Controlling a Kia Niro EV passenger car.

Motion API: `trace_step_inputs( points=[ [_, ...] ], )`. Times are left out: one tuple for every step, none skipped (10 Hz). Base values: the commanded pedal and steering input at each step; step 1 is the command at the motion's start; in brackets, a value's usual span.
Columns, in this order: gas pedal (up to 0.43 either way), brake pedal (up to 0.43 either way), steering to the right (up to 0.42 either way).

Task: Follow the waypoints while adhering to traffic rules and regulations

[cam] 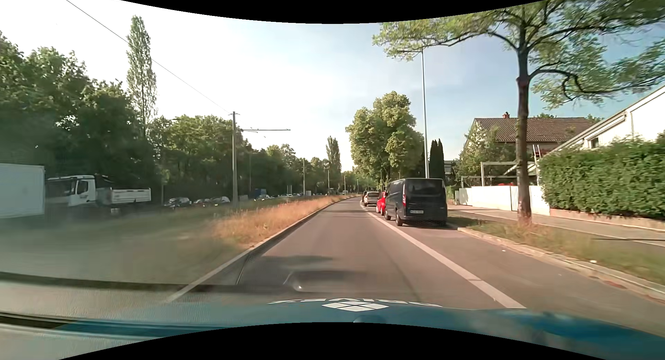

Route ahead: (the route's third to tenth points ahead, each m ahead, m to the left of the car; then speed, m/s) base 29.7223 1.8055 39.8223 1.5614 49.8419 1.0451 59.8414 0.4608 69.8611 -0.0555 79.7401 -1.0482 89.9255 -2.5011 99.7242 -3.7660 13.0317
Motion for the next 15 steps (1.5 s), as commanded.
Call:
trace_step_inputs(
  points=[
    [0.169,0.000,-0.011],
    [0.169,0.000,-0.010],
    [0.169,0.000,-0.008],
    [0.169,0.000,-0.006],
    [0.169,0.000,-0.004],
    [0.157,0.000,-0.003],
    [0.157,0.000,-0.002],
    [0.157,0.000,-0.001],
    [0.157,0.000,0.000],
    [0.157,0.000,0.000],
    [0.157,0.000,0.001],
    [0.157,0.000,0.001],
    [0.157,0.000,0.003],
    [0.157,0.000,0.003],
    [0.157,0.000,0.004]
  ],
)
